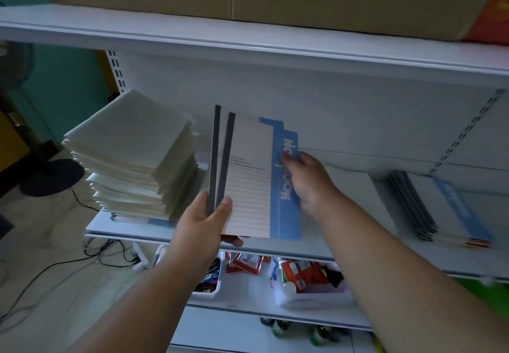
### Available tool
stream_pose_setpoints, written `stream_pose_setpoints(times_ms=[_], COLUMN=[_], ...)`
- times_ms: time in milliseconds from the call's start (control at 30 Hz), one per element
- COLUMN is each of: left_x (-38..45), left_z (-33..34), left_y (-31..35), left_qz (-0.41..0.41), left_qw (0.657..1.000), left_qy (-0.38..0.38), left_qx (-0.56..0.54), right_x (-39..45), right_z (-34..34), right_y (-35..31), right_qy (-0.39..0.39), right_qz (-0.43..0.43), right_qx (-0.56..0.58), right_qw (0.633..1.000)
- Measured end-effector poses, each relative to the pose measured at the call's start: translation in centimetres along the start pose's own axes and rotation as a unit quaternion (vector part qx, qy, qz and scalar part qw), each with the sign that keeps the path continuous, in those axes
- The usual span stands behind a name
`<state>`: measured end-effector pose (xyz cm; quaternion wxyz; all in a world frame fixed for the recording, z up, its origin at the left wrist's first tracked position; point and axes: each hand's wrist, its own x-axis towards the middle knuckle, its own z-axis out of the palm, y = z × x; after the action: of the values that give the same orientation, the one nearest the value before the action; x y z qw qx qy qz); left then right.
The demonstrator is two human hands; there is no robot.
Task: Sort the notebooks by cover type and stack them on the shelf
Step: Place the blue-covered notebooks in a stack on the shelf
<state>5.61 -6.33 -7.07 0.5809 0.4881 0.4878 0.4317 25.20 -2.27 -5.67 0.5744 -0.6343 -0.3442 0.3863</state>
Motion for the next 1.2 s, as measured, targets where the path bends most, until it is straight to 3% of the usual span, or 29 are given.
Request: stream_pose_setpoints(times_ms=[100,300,533,700,833,1000,1100,1200], left_x=[-0.3,-0.1,-1.1,-1.6,-0.2,2.7,3.9,4.4], left_z=[2.3,8.5,23.1,34.1,41.0,45.7,46.9,47.4], left_y=[-0.3,-1.1,-2.9,-4.8,-5.4,-6.6,-7.4,-7.4], left_qz=[-0.013,0.033,0.074,0.08,0.097,0.086,0.048,0.05], left_qw=[0.999,0.988,0.977,0.964,0.906,0.822,0.797,0.774], left_qy=[-0.02,-0.032,-0.042,-0.068,-0.075,-0.092,-0.091,-0.079], left_qx=[0.025,0.146,0.196,0.245,0.405,0.556,0.595,0.627], right_x=[-0.3,-1.7,-0.1,3.1,7.6,12.0,13.3,14.0], right_z=[-2.9,-10.0,-24.3,-36.7,-43.6,-46.1,-46.0,-45.8], right_y=[0.4,1.6,2.7,3.4,4.3,5.7,6.6,7.6], right_qy=[0.013,0.074,0.114,0.084,0.086,0.066,0.04,0.057], right_qz=[0.002,-0.008,0.033,0.044,0.039,0.028,0.035,0.027], right_qx=[0.039,-0.004,0.012,-0.085,-0.274,-0.487,-0.554,-0.575], right_qw=[0.999,0.997,0.993,0.992,0.957,0.87,0.831,0.816])
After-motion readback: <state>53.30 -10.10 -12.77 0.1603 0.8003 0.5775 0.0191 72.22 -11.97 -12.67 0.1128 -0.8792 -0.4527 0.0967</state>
